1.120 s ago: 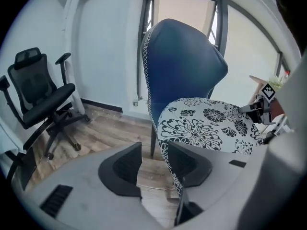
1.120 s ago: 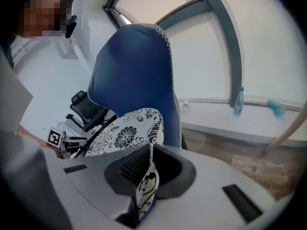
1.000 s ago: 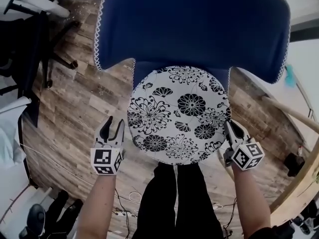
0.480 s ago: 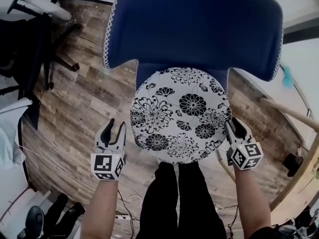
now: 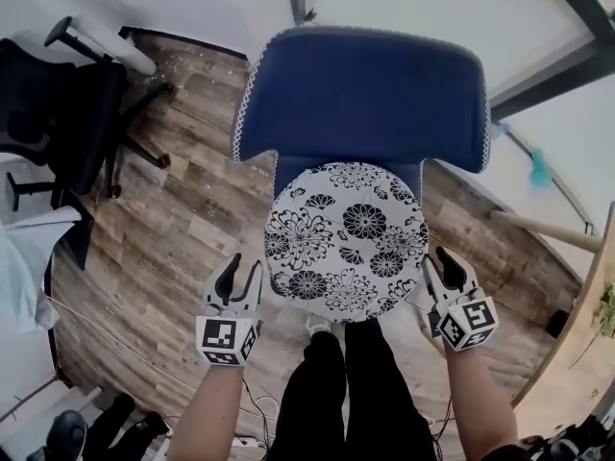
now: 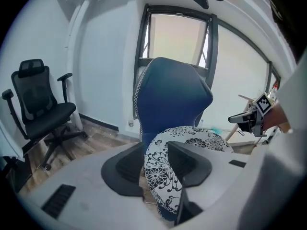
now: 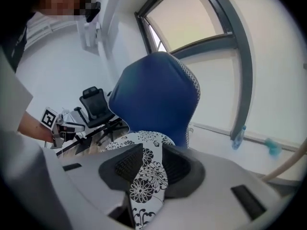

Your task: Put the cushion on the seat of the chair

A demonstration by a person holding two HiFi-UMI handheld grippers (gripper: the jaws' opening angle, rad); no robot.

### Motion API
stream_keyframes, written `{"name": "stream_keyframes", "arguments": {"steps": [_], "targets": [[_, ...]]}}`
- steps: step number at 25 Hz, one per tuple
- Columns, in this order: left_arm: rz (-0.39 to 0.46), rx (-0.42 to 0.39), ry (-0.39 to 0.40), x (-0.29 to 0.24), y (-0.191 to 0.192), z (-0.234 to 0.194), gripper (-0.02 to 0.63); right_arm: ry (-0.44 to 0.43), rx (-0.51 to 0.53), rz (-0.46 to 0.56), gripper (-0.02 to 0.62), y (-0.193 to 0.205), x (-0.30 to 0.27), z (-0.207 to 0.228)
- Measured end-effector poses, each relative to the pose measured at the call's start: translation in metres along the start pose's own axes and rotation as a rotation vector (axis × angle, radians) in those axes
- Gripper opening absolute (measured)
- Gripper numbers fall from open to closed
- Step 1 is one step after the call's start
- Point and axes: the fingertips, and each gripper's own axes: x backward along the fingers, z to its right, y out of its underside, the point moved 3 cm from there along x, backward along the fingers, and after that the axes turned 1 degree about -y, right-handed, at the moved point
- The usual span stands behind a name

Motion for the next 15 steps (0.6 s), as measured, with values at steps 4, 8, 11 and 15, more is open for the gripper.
{"name": "stream_keyframes", "arguments": {"steps": [4, 8, 11, 15], "targets": [[0.001, -0.011, 0.005, 0.026, -0.026, 0.008, 0.15, -0.006, -0.023, 0.062, 0.111, -0.028, 0.028, -0.015], [0.035, -0.047, 0.024, 0.046, -0.066, 0.019, 0.15, -0.029, -0.011, 0.122, 0.076, -0.063, 0.057, -0.036], [0.057, -0.077, 0.047, 0.066, -0.096, 0.032, 0.149, -0.031, 0.03, 0.136, 0.058, -0.09, 0.083, -0.05], [0.106, -0.092, 0.066, 0.096, -0.133, 0.048, 0.149, -0.04, 0.073, 0.145, 0.049, -0.12, 0.116, -0.061]]}}
